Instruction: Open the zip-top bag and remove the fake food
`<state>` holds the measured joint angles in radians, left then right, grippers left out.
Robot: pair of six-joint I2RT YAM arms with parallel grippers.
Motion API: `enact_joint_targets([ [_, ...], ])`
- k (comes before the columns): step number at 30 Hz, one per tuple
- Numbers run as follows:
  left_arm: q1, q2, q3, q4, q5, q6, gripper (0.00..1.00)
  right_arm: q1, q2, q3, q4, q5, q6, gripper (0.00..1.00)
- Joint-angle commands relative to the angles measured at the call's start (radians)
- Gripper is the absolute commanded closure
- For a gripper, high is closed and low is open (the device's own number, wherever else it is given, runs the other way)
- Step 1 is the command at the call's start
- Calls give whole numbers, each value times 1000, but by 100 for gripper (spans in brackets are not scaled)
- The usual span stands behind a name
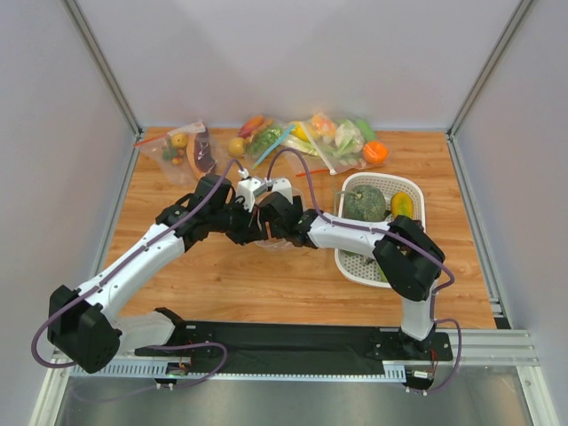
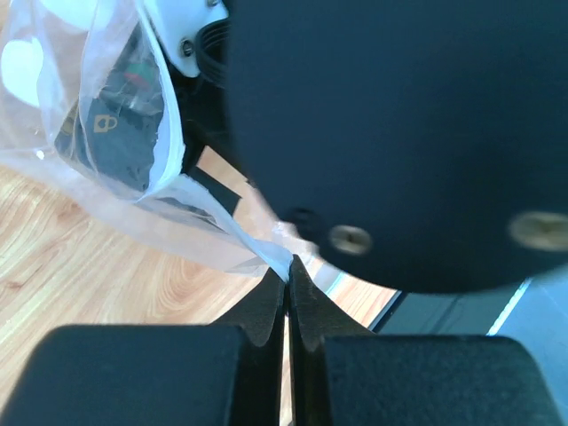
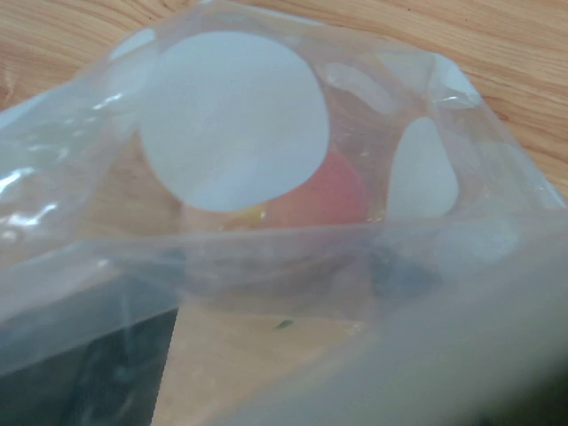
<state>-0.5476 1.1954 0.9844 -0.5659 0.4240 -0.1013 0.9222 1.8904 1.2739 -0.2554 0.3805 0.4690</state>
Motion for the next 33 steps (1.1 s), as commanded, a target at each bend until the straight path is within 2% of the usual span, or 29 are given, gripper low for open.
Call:
enact_joint_targets([
  [1, -8, 0, 34, -2, 13, 14, 100, -13, 36, -7, 100, 69, -9, 14],
  [8, -11, 1, 34, -2, 13, 14, 100, -31, 78, -36, 198, 37, -12, 16],
  [14, -11, 4, 37, -5, 4, 14, 100, -31, 27, -77, 245, 18, -23, 42],
  [17, -11, 10, 40, -9, -5, 14, 100, -28, -25, -94, 234, -6, -27, 49],
  [24, -11, 21, 46, -19, -25, 11, 100, 3, -126, -81, 142, -78, -38, 51],
  [33, -11, 12, 48, -20, -37, 11, 100, 32, -154, -19, 15, -156, -38, 52],
])
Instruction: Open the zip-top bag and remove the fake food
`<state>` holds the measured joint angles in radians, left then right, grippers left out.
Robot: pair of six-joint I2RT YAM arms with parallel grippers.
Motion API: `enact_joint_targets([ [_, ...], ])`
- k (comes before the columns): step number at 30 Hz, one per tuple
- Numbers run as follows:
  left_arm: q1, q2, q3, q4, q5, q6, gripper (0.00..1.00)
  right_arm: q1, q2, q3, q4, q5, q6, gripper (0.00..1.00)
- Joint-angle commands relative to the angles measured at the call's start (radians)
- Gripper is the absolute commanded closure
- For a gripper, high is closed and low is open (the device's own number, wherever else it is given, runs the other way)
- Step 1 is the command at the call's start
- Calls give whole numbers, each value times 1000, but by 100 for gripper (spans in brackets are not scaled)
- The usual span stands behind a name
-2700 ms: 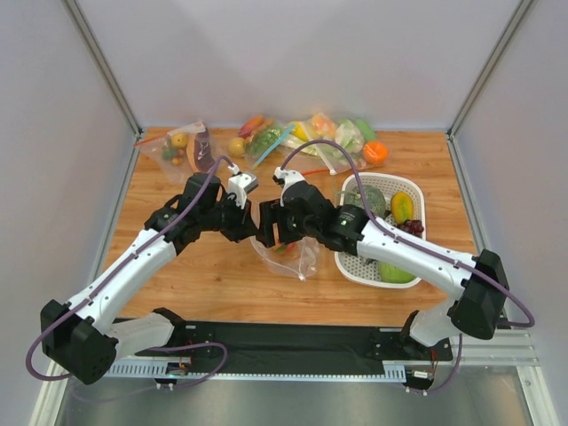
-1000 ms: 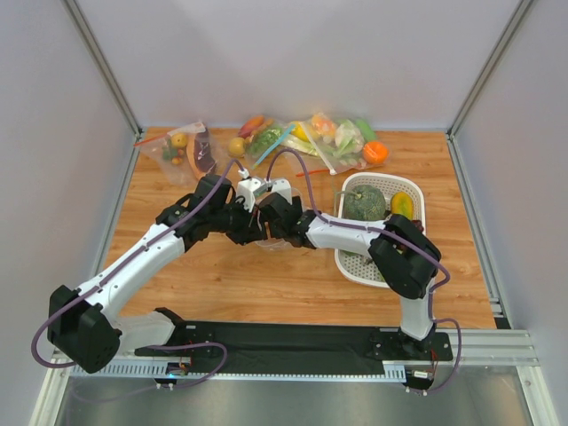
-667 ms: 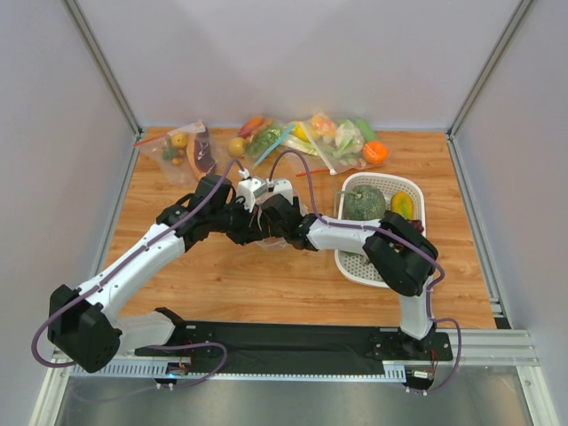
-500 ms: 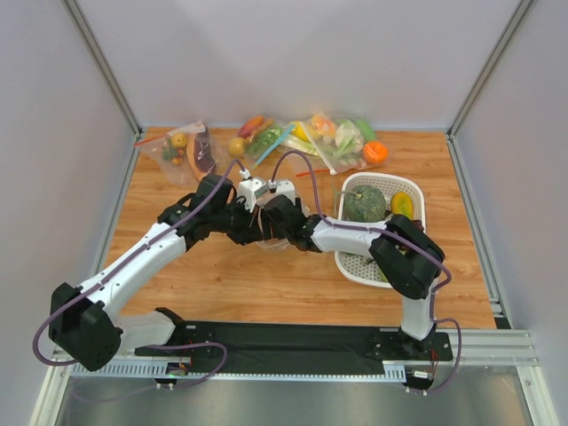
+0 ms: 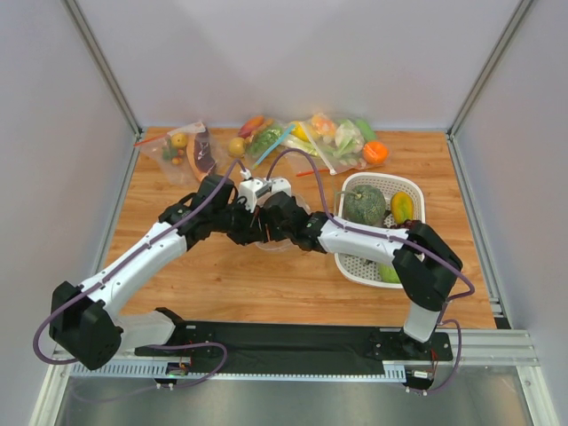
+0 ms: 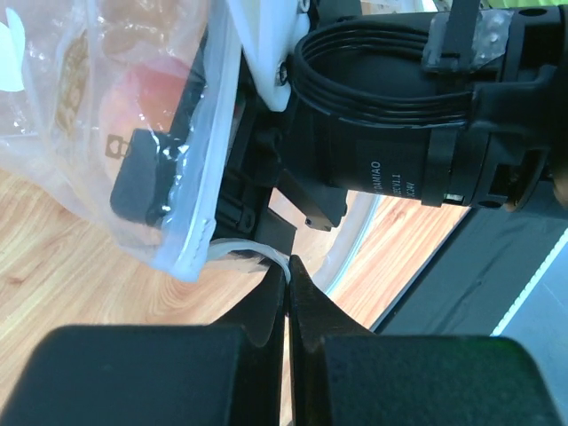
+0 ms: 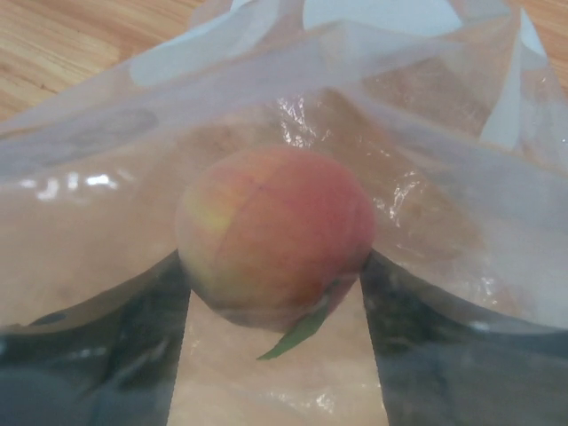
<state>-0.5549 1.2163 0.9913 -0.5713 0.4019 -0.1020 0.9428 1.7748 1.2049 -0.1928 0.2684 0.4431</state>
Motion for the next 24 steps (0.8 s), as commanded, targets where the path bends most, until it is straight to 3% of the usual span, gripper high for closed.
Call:
enact_joint_targets([
  [1, -4, -8, 41, -15, -18, 13, 100, 13, -40, 51, -68, -55, -15, 52],
  [16, -4, -18, 44, -24, -48, 22, 100, 16, -212, 6, -240, -18, -78, 53],
  [24, -4, -15, 44, -22, -43, 22, 100, 19, -259, -24, -200, -162, -113, 53],
])
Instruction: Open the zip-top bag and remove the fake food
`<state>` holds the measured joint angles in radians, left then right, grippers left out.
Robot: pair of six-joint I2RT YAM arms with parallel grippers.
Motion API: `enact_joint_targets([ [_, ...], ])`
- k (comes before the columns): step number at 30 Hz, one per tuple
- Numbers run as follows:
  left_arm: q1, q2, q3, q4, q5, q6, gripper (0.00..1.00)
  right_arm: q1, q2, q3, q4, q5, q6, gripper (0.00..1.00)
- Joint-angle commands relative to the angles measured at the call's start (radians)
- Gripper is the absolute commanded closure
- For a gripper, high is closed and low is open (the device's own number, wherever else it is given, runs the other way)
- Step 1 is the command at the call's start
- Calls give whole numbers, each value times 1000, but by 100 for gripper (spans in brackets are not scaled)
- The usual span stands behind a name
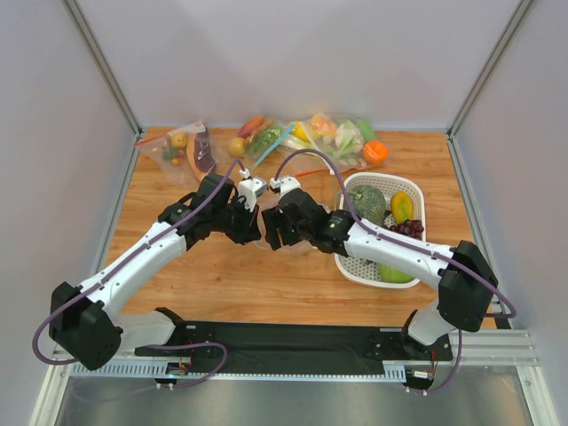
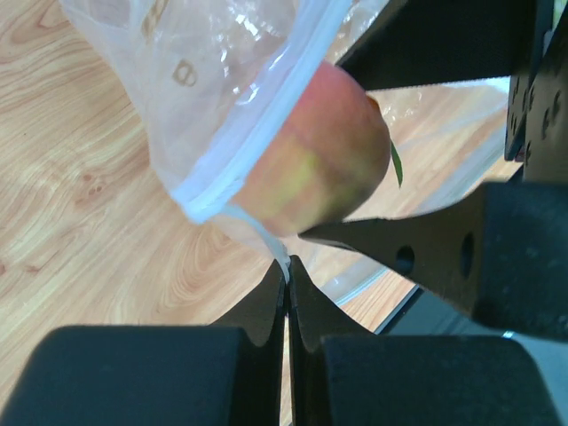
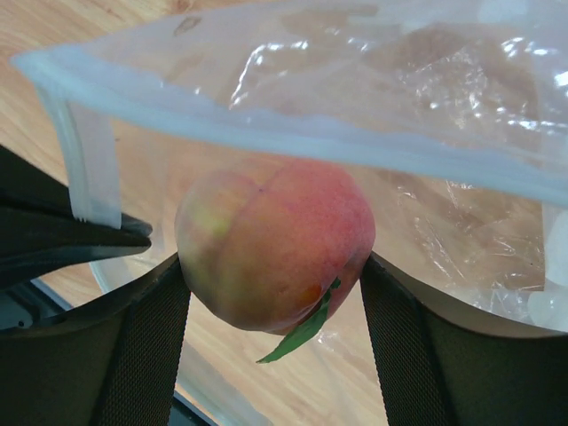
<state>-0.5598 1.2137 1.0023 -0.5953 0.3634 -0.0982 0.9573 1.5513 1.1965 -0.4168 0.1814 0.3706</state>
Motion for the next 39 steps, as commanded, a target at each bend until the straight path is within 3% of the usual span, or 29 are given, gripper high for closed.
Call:
enact_joint_targets([
  [1, 0, -13, 33, 2, -4, 20, 100, 4, -42, -23, 35, -98, -45, 53],
  [5, 1, -13, 32, 3, -3, 18, 100, 4, -76, -54, 88, -242, -73, 53],
  [13, 1, -11, 32, 6, 3, 18, 100, 9, -186, -109, 193, -319, -96, 53],
  [19, 1, -19, 28, 17, 26, 17, 100, 46, -151, -57, 188, -393, -153, 53],
  [27, 1, -17, 27, 17, 23, 18, 100, 69, -149, -17, 176, -381, -167, 54],
  [39, 1, -6, 29, 9, 6, 15, 100, 69, -315, -44, 165, -387, -127, 54],
])
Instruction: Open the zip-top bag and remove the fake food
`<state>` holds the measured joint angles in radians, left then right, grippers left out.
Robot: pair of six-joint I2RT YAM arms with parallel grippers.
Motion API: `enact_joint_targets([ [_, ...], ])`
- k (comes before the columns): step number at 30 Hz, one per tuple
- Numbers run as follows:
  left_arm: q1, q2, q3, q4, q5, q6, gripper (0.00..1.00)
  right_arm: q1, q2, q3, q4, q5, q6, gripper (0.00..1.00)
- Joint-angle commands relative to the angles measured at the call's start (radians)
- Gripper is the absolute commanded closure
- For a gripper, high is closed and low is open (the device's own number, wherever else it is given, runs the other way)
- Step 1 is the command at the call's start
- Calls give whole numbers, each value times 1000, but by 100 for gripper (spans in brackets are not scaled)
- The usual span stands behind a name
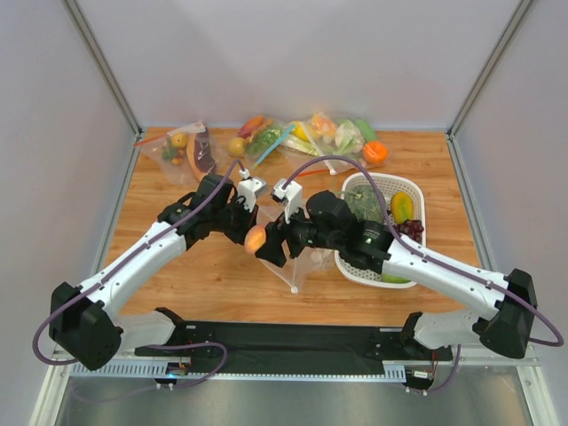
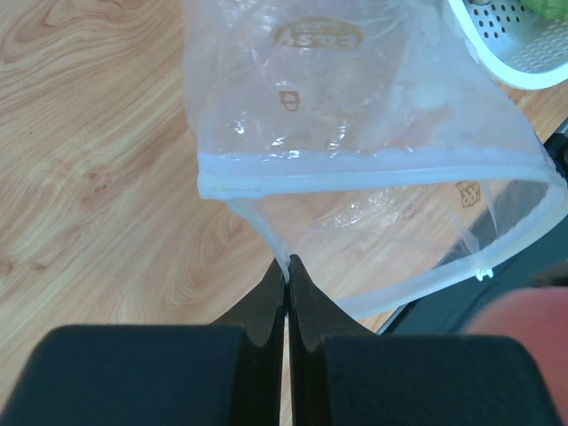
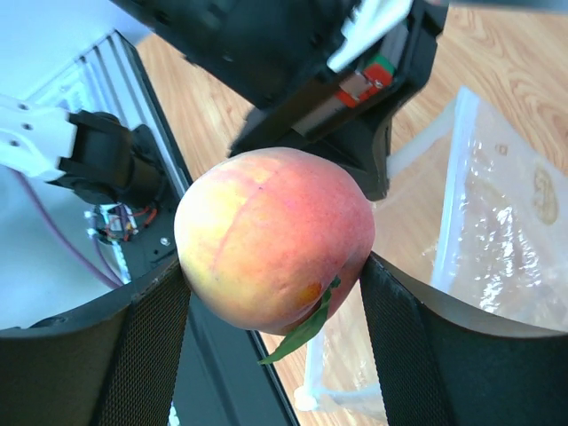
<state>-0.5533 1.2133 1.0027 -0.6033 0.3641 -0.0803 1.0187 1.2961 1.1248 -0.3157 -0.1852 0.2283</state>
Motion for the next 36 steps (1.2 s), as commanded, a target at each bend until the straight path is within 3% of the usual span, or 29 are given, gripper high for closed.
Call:
enact_joint_targets([
  [1, -5, -5, 28, 17, 1, -4, 100, 8, -78, 18, 61, -10, 16, 53],
  [6, -5, 0, 31, 10, -16, -4, 100, -6, -135, 10, -45, 150, -7, 53],
  [12, -5, 3, 34, -4, -65, 2, 100, -156, -242, -52, -154, 228, 11, 53],
  [20, -5, 15, 37, -19, -117, 10, 100, -544, -417, -167, -304, 250, 34, 53],
  [25, -5, 34, 42, -30, -159, 14, 100, -759, -416, -184, -390, 242, 14, 53],
  [36, -5, 57, 47, -42, -166, 19, 100, -793, -409, -269, -427, 236, 26, 52],
])
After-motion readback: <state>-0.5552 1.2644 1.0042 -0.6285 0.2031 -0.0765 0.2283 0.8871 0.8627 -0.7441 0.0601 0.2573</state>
